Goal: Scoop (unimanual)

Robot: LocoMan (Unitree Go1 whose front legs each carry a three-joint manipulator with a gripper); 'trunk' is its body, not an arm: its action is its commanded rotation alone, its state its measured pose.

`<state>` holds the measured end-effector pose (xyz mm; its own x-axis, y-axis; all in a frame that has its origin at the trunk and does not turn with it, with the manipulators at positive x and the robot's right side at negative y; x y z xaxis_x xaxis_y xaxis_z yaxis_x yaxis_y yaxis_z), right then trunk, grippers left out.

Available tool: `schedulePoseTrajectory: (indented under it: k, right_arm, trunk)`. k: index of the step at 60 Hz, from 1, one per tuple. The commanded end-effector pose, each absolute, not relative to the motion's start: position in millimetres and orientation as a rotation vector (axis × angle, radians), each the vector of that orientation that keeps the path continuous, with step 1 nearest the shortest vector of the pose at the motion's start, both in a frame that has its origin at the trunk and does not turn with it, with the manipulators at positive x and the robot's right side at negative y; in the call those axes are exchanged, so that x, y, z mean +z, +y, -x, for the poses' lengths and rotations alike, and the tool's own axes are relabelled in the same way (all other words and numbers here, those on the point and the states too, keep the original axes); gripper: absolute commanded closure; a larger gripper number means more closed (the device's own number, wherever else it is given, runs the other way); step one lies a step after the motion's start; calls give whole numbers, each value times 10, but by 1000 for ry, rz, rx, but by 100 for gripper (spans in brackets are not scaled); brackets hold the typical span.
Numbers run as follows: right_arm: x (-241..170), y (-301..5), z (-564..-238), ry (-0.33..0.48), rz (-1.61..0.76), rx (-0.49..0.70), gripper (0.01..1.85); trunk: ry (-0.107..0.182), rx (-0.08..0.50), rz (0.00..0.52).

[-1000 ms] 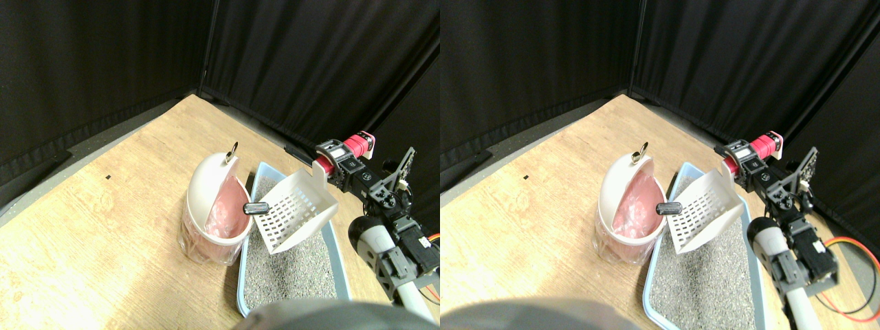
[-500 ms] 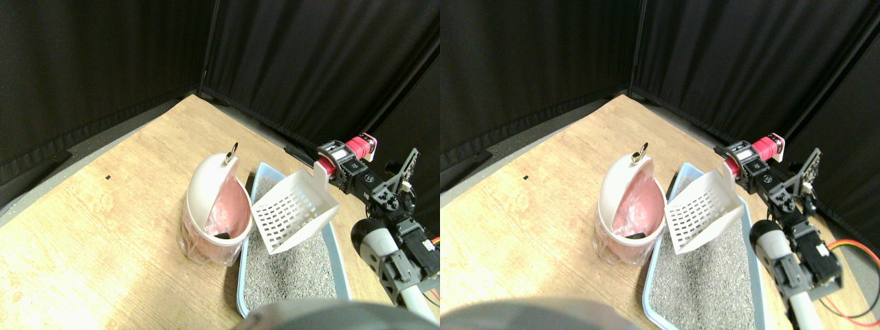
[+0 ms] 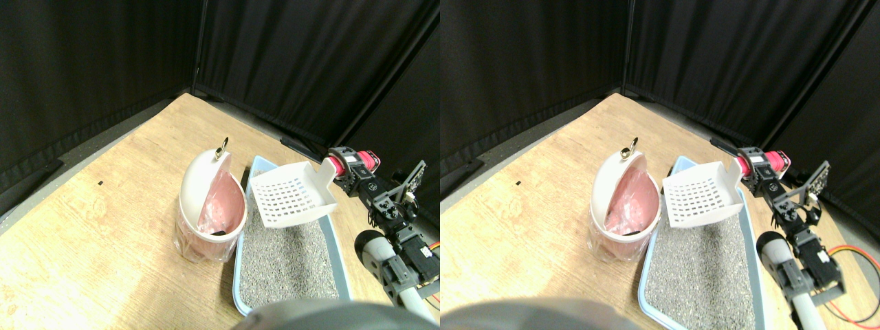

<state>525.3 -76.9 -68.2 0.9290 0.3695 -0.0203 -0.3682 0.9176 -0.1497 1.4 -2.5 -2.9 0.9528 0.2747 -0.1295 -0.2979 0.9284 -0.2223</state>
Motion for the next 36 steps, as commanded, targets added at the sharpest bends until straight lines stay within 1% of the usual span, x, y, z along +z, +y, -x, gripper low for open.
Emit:
schedulePoseTrajectory:
  k: [1, 4, 5, 6, 9, 10, 12, 13, 15, 17, 25, 27, 36]
  right_arm:
    - [-630, -853, -5283, -86, 114, 374, 181]
    - [-630, -853, -5283, -86, 114, 374, 181]
    - [-673, -1016, -5285, -101, 56, 353, 181]
    - [-684, -1061, -5281, -101, 40, 340, 181]
    - [-702, -1126, -5275, -104, 18, 322, 181]
    - [-723, -1190, -5272, -109, -4, 302, 180]
    - [-723, -1190, -5272, -109, -4, 302, 180]
    - [-751, -1274, -5263, -118, -18, 291, 180]
    - [-774, -1332, -5256, -124, -25, 279, 180]
    - [-816, -1419, -5231, -126, -44, 240, 180]
    - [-913, -1555, -5194, -126, -67, 194, 181]
    - [-986, -1637, -5170, -124, -76, 155, 180]
    - [-1122, -1773, -5118, -116, -99, 125, 179]
  trunk:
    - [90, 268, 237]
    - [91, 265, 235]
    - [95, 247, 221]
    - [96, 242, 216]
    - [97, 237, 212]
    - [100, 224, 203]
    - [101, 221, 200]
    - [102, 215, 197]
    - [105, 207, 190]
    - [108, 192, 178]
    - [116, 161, 156]
    - [116, 146, 147]
    - [121, 115, 127]
